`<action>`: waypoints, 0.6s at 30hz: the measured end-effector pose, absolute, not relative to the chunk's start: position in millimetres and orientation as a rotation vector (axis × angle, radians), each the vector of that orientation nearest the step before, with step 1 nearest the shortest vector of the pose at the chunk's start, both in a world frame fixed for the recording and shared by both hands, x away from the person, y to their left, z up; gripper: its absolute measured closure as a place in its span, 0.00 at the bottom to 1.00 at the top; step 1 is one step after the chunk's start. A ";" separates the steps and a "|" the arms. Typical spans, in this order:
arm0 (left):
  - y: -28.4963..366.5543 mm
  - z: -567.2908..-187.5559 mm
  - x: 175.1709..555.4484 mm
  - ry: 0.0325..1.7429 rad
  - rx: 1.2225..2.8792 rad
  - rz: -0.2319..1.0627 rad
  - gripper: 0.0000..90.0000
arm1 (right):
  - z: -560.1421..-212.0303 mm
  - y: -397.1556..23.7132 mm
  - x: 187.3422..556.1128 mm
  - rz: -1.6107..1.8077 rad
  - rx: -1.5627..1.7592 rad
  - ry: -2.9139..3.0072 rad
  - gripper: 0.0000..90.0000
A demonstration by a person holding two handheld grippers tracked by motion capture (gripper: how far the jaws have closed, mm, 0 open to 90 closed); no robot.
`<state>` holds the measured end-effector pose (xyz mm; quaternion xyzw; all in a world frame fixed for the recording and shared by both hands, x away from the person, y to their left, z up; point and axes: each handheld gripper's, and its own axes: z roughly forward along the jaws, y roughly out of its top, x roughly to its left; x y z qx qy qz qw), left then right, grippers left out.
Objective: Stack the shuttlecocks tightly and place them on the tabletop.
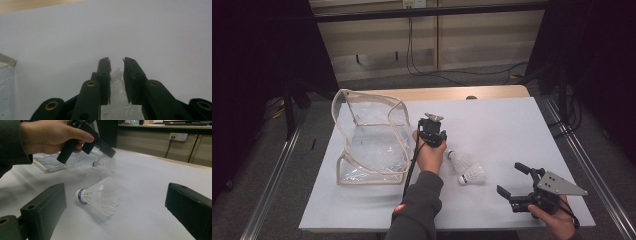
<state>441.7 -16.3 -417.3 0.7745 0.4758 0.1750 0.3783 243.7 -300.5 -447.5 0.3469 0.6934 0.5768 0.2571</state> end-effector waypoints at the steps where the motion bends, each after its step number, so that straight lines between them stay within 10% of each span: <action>1: -15.7 -416.7 442.5 1.207 1.983 0.458 0.86 | -447.6 -300.5 243.7 1.562 0.941 1.883 0.03; 18: -18.7 -412.3 458.7 1.192 2.002 0.510 0.98 | -447.4 -300.6 243.6 1.563 0.938 1.884 0.03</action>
